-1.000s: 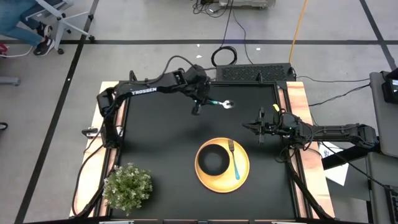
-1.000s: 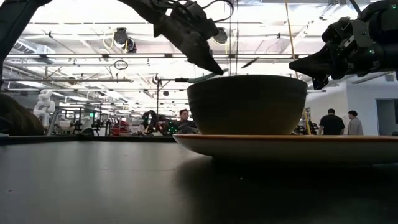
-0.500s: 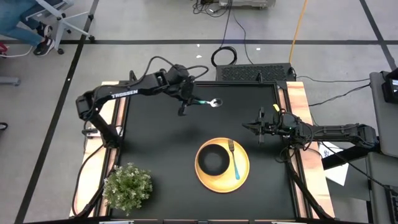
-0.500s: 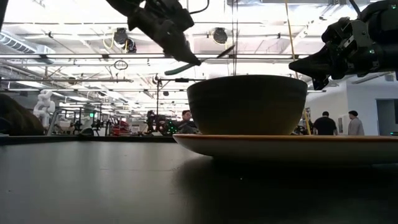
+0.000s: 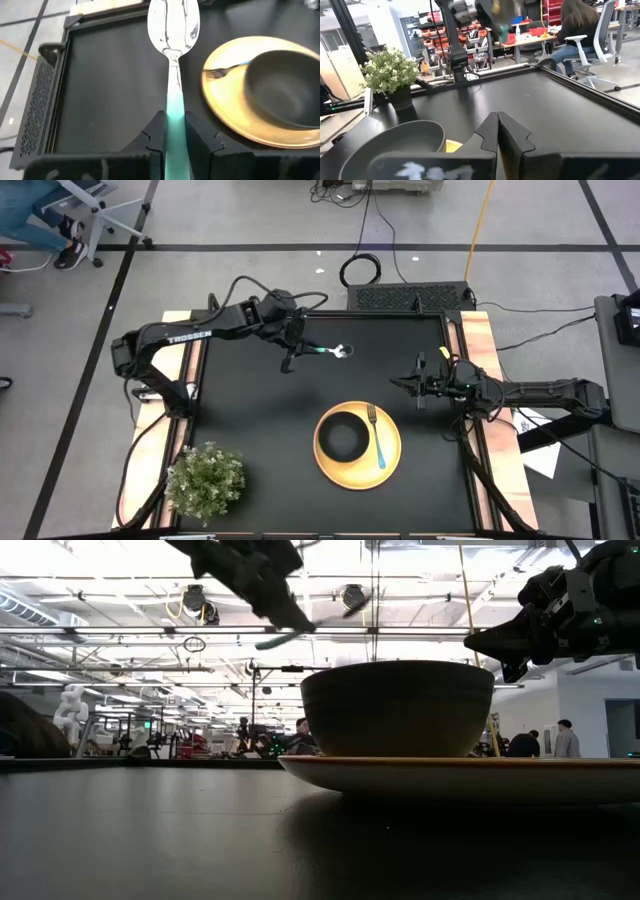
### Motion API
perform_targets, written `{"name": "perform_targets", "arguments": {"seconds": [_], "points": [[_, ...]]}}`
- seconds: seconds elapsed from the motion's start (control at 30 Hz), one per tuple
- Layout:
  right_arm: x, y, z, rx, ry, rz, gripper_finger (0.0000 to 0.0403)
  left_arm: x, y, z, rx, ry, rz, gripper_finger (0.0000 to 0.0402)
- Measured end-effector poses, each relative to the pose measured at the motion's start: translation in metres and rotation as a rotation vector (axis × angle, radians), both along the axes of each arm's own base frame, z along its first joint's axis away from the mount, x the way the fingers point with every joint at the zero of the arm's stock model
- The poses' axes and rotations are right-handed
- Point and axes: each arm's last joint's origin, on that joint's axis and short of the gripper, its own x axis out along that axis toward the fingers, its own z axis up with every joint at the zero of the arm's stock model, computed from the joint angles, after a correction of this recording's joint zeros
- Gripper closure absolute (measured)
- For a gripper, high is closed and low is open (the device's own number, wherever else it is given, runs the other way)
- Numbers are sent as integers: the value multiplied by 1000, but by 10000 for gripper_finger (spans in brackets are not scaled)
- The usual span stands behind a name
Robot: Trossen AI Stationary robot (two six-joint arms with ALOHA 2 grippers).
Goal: Set table place
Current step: Put the blue spoon into the black bowl
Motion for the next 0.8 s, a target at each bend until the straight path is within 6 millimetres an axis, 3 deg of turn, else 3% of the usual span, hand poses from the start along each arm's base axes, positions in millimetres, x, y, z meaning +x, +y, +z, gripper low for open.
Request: {"name": "perform_targets", "arguments": {"seconds": [0.17,0.33,0.6,0.8], "points": [[0,0,-1,3,14,0,403,-17,-5,27,44,-81,4,353],[0,0,-2,4,18,0,403,-34,-5,40,68,-97,20,353],[0,0,-2,22,16,0,403,-70,3,26,59,-61,140,353],[0,0,-2,19,16,0,403,-98,-12,18,27,-196,126,353]]}}
